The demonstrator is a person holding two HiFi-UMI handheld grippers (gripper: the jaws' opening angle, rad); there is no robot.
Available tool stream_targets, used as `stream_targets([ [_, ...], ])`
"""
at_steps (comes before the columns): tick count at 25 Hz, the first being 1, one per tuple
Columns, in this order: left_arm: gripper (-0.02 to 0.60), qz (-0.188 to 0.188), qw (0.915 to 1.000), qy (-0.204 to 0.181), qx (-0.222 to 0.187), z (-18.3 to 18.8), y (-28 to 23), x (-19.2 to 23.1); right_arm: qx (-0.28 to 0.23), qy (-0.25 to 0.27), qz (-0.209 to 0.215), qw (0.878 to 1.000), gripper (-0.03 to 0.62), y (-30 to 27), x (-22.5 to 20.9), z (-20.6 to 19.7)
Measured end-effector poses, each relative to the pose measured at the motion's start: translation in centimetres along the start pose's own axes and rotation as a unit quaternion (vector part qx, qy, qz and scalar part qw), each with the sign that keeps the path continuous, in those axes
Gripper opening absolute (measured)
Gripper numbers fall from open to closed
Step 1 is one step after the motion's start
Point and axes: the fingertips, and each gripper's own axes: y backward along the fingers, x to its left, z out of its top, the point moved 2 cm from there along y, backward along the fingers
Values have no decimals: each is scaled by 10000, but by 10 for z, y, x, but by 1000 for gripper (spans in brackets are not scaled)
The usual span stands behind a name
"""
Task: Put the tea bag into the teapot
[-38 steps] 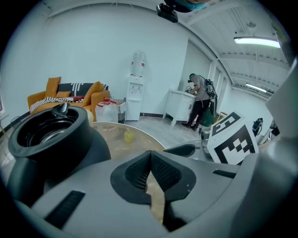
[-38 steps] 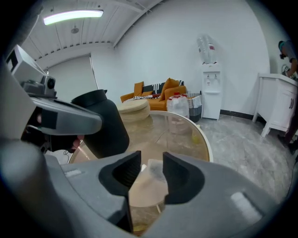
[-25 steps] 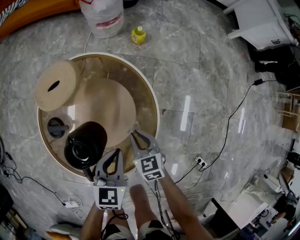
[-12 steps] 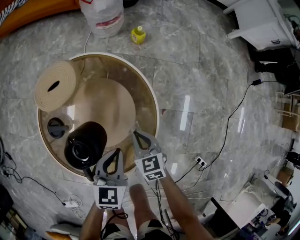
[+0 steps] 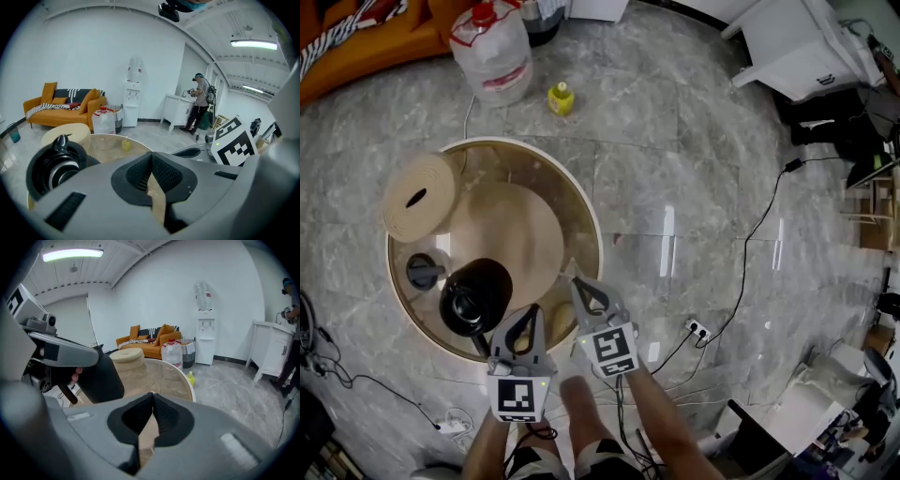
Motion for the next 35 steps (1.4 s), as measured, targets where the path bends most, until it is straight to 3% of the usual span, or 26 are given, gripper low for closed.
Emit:
stream_targets([
  [10, 15, 84, 9994, -176, -276, 61, 42, -5, -656, 39, -197, 9976, 2, 78, 12, 85],
  [24, 15, 792, 9957, -65, -481, 112, 135, 33, -1273, 301, 451, 9904, 2, 134, 94, 183],
  [30, 15, 1200, 9911, 98, -559, 106, 172, 71, -1205, 511, 905, 9873, 2, 116, 144, 204],
  [35, 15, 1530, 9863, 295, -546, 85, 192, 98, -1173, 682, 1253, 9828, 2, 88, 179, 197],
])
